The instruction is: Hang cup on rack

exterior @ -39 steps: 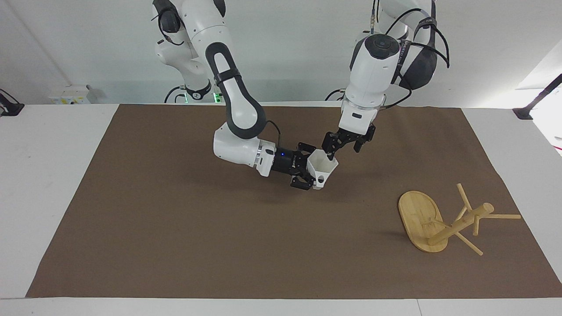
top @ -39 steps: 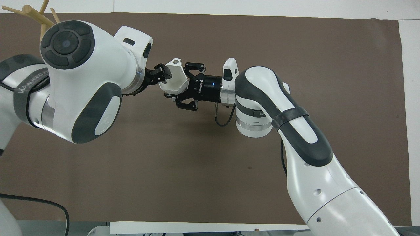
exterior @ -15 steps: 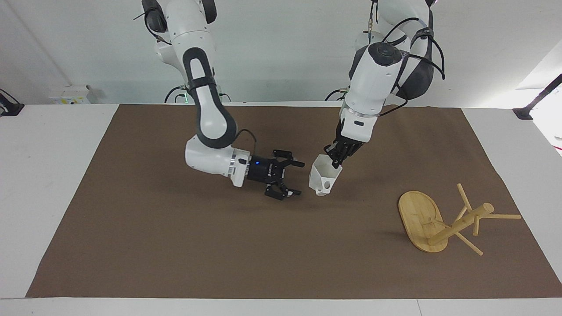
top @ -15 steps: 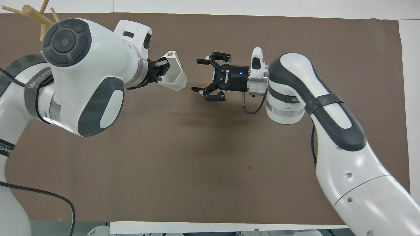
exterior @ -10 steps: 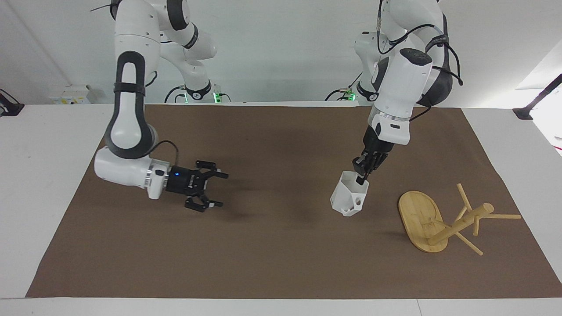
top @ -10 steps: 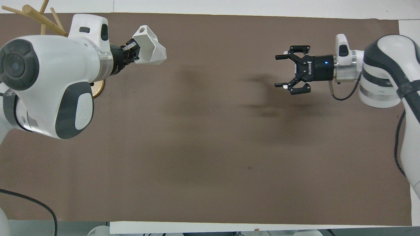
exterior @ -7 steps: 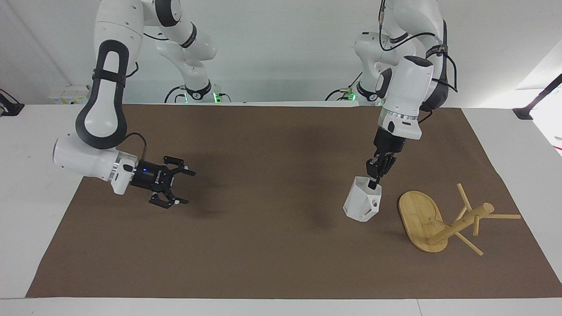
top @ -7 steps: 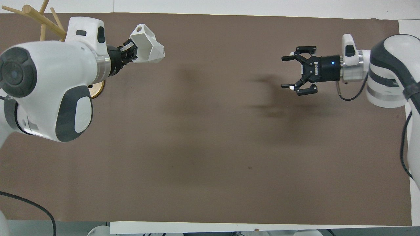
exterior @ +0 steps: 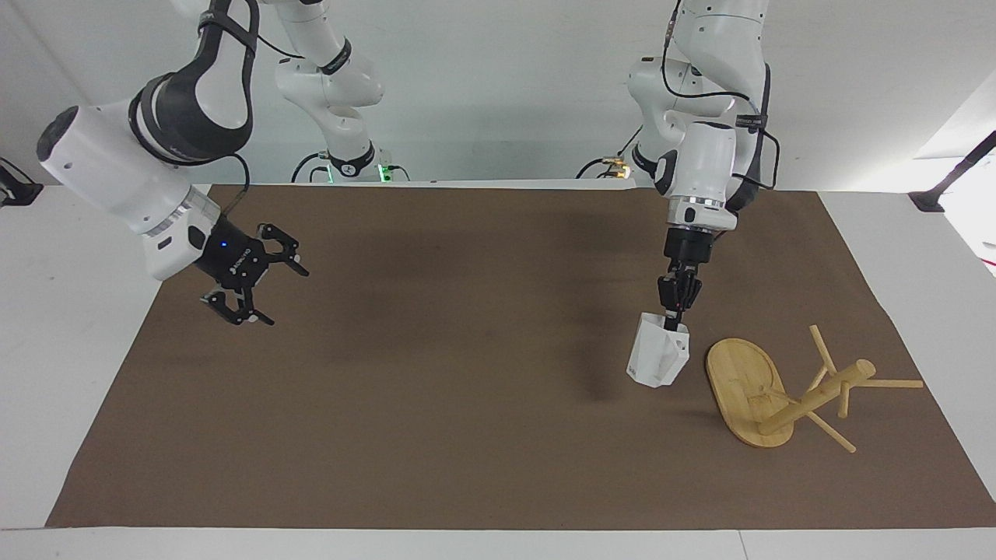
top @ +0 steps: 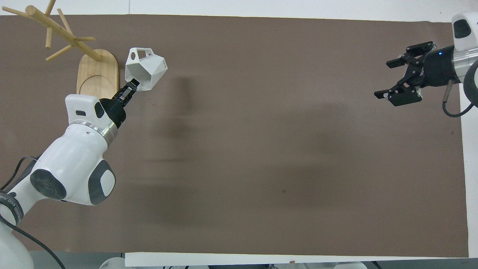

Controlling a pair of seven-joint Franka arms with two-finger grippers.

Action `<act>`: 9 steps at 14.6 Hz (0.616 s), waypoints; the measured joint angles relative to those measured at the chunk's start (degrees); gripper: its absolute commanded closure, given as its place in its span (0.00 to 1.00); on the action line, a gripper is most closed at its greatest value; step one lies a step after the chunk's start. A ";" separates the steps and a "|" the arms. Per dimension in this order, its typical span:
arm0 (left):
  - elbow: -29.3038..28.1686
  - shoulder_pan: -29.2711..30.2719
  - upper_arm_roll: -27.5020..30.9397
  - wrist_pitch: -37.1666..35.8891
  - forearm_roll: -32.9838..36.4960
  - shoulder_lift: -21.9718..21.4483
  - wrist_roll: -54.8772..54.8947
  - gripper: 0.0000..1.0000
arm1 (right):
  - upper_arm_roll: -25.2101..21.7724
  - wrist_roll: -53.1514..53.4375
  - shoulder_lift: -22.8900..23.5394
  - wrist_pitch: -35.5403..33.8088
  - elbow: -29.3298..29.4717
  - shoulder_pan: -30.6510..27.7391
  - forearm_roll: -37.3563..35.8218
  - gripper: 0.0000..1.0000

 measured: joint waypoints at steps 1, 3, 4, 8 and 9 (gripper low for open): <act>0.46 0.94 -0.01 0.28 0.04 0.52 0.04 1.00 | 0.06 6.28 -0.90 -1.02 0.50 0.01 -3.83 0.01; 1.05 2.49 -0.02 0.31 0.07 0.88 0.11 1.00 | 0.77 18.84 -2.94 -6.08 2.76 0.16 -10.42 0.01; 1.12 3.12 -0.02 0.35 0.07 0.94 0.12 1.00 | 1.40 24.75 -3.83 -10.32 5.27 0.58 -13.57 0.01; 1.56 5.35 -0.02 0.47 0.08 1.87 0.12 1.00 | 2.19 40.95 -5.35 -26.73 16.23 2.51 -19.45 0.01; 1.86 5.77 0.00 0.49 0.08 2.29 0.13 1.00 | 2.07 43.29 -5.35 -29.78 17.56 2.38 -20.05 0.01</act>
